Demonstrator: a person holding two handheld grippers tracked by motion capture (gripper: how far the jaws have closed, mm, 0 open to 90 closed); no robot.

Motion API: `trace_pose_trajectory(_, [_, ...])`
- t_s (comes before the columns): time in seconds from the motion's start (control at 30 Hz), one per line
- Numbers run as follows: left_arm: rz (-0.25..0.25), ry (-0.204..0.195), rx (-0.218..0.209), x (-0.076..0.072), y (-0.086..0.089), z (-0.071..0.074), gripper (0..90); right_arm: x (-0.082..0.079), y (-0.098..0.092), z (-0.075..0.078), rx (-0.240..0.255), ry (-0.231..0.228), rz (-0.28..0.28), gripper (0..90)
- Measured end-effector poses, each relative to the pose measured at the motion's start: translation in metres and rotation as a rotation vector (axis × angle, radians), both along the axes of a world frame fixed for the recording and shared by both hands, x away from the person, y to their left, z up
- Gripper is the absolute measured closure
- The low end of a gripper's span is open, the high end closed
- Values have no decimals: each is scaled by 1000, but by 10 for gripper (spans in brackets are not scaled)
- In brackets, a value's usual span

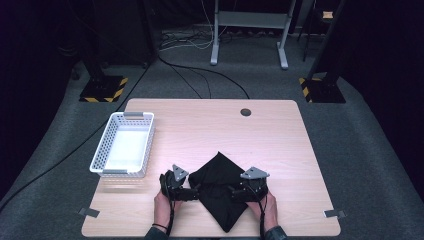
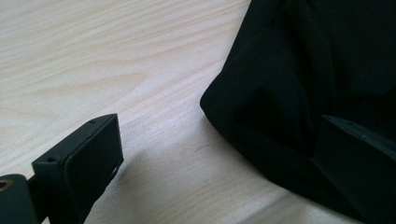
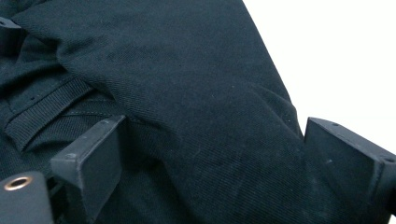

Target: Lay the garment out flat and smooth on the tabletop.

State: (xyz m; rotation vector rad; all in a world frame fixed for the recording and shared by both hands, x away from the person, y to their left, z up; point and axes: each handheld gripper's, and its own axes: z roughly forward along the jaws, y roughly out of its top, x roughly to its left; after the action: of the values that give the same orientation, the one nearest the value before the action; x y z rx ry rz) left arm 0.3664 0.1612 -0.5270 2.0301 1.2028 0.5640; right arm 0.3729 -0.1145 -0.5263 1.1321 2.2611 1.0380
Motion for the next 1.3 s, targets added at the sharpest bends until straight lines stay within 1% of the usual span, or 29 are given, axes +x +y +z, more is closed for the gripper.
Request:
trace_pose_trajectory(0.03, [3, -4, 4, -2, -1, 0, 32, -1, 0, 0, -1, -1, 4, 75])
trace_pose_trajectory(0.1, [6, -6, -2, -4, -1, 0, 37, -2, 0, 0, 2, 3, 8, 76])
trace_pose_trajectory(0.23, [2, 18, -20, -5, 0, 0, 37, -6, -1, 0, 4, 4, 15, 76])
trace_pose_trajectory(0.37, [-3, 13, -11, -8, 0, 0, 37, -11, -1, 0, 3, 4, 10, 76])
trace_pose_trajectory(0.4, [-4, 19, -17, -8, 0, 0, 36, -11, -1, 0, 0, 5, 11, 75])
trace_pose_trajectory(0.47, [-5, 33, -29, -6, 2, -1, 35, -10, -2, 2, -2, 29, 15, 70])
trace_pose_trajectory(0.5, [-5, 36, -33, -6, 2, -1, 35, -11, -1, 4, -15, 37, 17, 63])
trace_pose_trajectory(0.53, [-5, 36, -33, -6, 2, -1, 35, -12, 0, 8, -30, 31, 14, 60])
trace_pose_trajectory(0.67, [-1, 33, -30, -6, 1, -1, 36, -20, 11, 28, -47, -20, 28, 74])
trace_pose_trajectory(0.77, [-2, 32, -28, -6, 1, -1, 37, -26, 24, 38, -47, -55, 67, 146])
trace_pose_trajectory(0.8, [0, 31, -31, -6, 1, -1, 37, -27, 29, 39, -45, -53, 91, 164])
trace_pose_trajectory(0.87, [-2, 31, -28, -6, 1, -1, 38, -24, 40, 37, -66, -15, 137, 230])
trace_pose_trajectory(0.93, [-3, 27, -23, -7, 1, -1, 41, -22, 51, 33, -103, 6, 166, 272])
trace_pose_trajectory(1.0, [-2, 28, -23, -7, 1, -1, 41, -20, 59, 31, -130, 4, 186, 320])
trace_pose_trajectory(1.07, [-2, 35, -29, -6, 2, -1, 42, -19, 64, 30, -145, 1, 189, 365])
trace_pose_trajectory(1.17, [-4, 53, -43, -4, 3, -1, 42, -15, 67, 30, -147, -3, 186, 430])
trace_pose_trajectory(1.2, [-4, 54, -46, -4, 3, -1, 43, -14, 68, 30, -150, -7, 181, 452])
trace_pose_trajectory(1.23, [-5, 52, -43, -4, 3, -1, 45, -14, 69, 30, -161, -17, 186, 465])
trace_pose_trajectory(1.3, [-3, 55, -47, -4, 3, -1, 45, -15, 72, 29, -177, -37, 200, 537])
